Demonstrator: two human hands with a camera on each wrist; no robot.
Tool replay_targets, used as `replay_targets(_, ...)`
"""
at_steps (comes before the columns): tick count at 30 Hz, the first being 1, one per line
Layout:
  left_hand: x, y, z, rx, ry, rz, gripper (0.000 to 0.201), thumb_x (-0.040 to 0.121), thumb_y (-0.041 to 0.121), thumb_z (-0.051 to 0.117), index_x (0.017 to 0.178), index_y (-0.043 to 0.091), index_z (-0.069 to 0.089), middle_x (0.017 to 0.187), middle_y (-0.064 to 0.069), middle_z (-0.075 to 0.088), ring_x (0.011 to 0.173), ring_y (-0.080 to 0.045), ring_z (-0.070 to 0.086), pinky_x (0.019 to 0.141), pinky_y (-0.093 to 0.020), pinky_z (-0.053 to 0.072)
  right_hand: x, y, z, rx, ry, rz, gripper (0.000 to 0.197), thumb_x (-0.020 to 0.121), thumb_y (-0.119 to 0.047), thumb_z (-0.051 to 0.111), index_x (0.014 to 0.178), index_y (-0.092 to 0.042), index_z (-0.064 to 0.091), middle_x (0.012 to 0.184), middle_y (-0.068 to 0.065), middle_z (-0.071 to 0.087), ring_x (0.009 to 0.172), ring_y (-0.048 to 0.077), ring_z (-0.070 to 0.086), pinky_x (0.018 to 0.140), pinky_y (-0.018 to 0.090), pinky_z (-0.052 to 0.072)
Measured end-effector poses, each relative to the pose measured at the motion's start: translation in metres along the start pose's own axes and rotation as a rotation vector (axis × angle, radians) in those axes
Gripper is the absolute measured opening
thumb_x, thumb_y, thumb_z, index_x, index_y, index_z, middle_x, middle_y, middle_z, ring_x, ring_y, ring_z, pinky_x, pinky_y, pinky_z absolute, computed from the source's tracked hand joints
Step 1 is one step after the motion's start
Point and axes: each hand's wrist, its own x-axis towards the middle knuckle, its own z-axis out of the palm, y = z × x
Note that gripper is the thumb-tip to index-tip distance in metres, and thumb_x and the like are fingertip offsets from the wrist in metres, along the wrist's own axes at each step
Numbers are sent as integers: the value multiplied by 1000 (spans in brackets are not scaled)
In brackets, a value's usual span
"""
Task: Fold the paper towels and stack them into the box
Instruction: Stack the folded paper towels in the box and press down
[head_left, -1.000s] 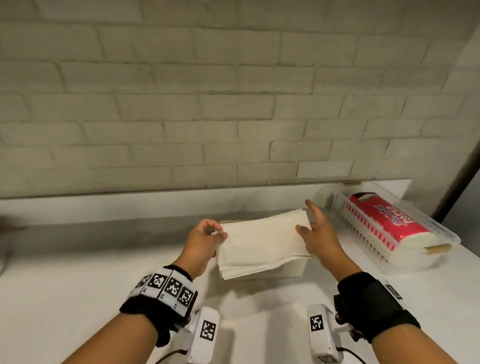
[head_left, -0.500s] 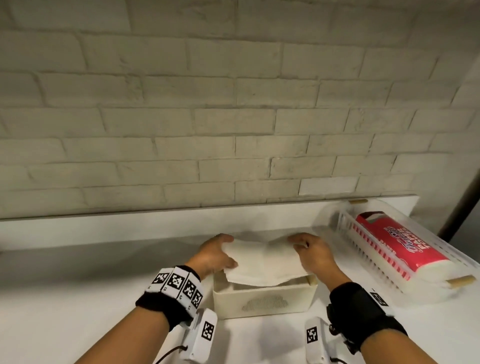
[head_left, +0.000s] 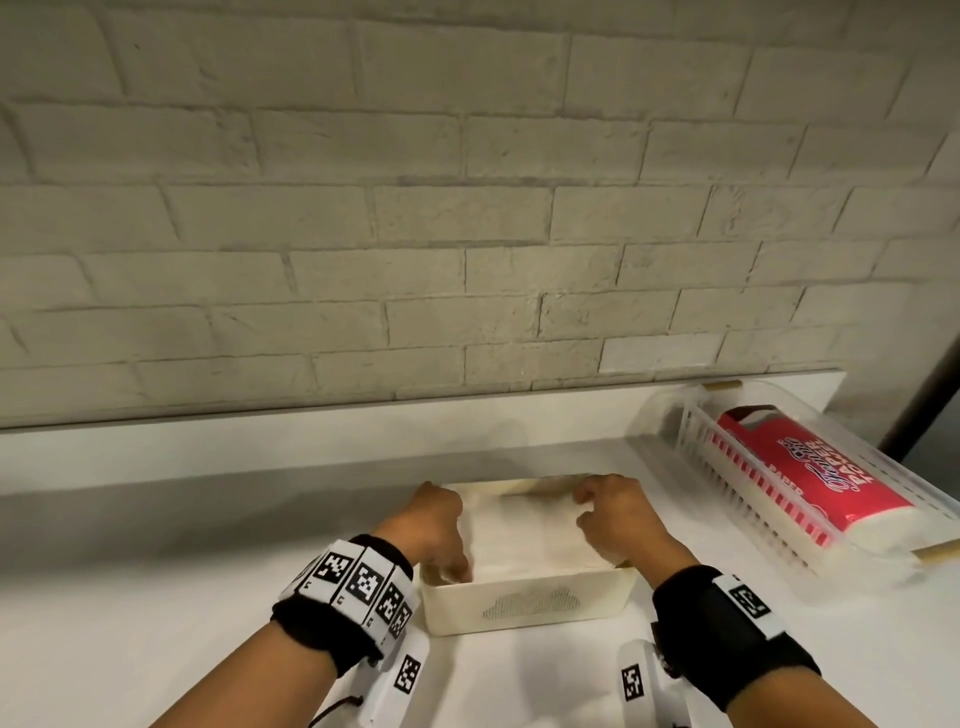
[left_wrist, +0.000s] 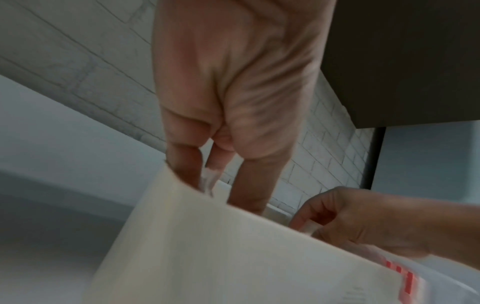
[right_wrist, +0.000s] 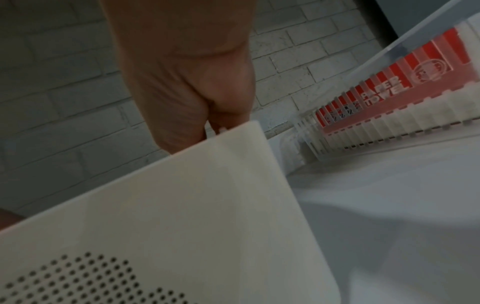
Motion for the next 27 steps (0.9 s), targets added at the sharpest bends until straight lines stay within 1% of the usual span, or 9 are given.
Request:
replay_targets(2, -3, 3, 0, 89, -3, -3, 71, 74, 17, 78, 134, 7, 42, 131, -9, 38, 103, -22, 62, 78, -23, 49, -2, -2, -1, -45, 13, -25, 36, 85, 0, 53, 116, -15, 60, 121, 6, 49, 103, 21, 57, 79, 20, 48)
replay_targets(4, -7, 4, 1, 268, 19, 45, 56, 81, 14, 68, 131, 4, 45, 134, -11, 36, 109, -24, 56, 78, -21, 43, -6, -5, -3, -83, 37, -73, 40, 83, 3, 53, 118, -15, 60, 121, 7, 45, 105, 22, 53, 81, 24, 50)
replay_targets(7, -10, 6, 7, 453, 97, 182, 30, 88, 8, 50, 117, 1, 55, 132, -10, 44, 110, -26, 47, 67, -18, 32, -9, -8, -5, -177, 49, -188, 44, 80, -4, 60, 121, -19, 60, 127, 4, 44, 118, 21, 41, 88, 21, 44)
replay_targets(10, -10, 6, 13, 549, 183, 228, 29, 90, 12, 47, 113, 0, 59, 130, -12, 44, 124, -30, 33, 66, -18, 33, -14, -12, -12, -111, -54, -219, 43, 74, -20, 74, 115, -23, 63, 123, -4, 55, 113, 13, 48, 82, 16, 39)
replay_targets(13, -5, 2, 15, 545, 200, 239, 31, 89, 19, 47, 110, 3, 63, 122, -13, 48, 121, -31, 32, 83, -27, 39, -19, -14, -14, 53, -222, -176, 49, 69, -23, 80, 115, -25, 63, 118, -13, 62, 105, -3, 55, 79, 8, 38)
replay_targets(16, -2, -3, 14, 517, 187, 232, 31, 87, 25, 52, 110, 10, 66, 120, -8, 51, 117, -28, 34, 91, -31, 35, -18, -17, -8, 88, -269, -173, 48, 65, -27, 83, 110, -29, 65, 114, -16, 63, 114, -1, 52, 95, 12, 42)
replay_targets(18, -2, -6, 13, 483, 207, 237, 33, 83, 35, 59, 108, 16, 69, 121, -4, 48, 116, -26, 32, 95, -31, 33, -18, -22, -5, 72, -279, -192, 45, 65, -28, 83, 108, -27, 67, 111, -16, 63, 113, 0, 53, 100, 16, 42)
replay_targets(22, -2, -10, 14, 337, 241, 286, 37, 76, 47, 66, 108, 28, 70, 120, 3, 44, 116, -21, 30, 100, -27, 30, -19, -36, 0, 39, -292, -257, 40, 64, -28, 83, 102, -25, 70, 109, -14, 65, 102, 1, 60, 93, 19, 48)
replay_targets(27, 1, -6, 19, 294, 252, 366, 45, 76, 57, 63, 111, 30, 69, 117, 5, 49, 115, -20, 31, 100, -27, 30, -19, -47, 7, 4, -280, -316, 22, 66, -25, 79, 87, -23, 73, 86, -16, 62, 91, 5, 63, 83, 23, 53)
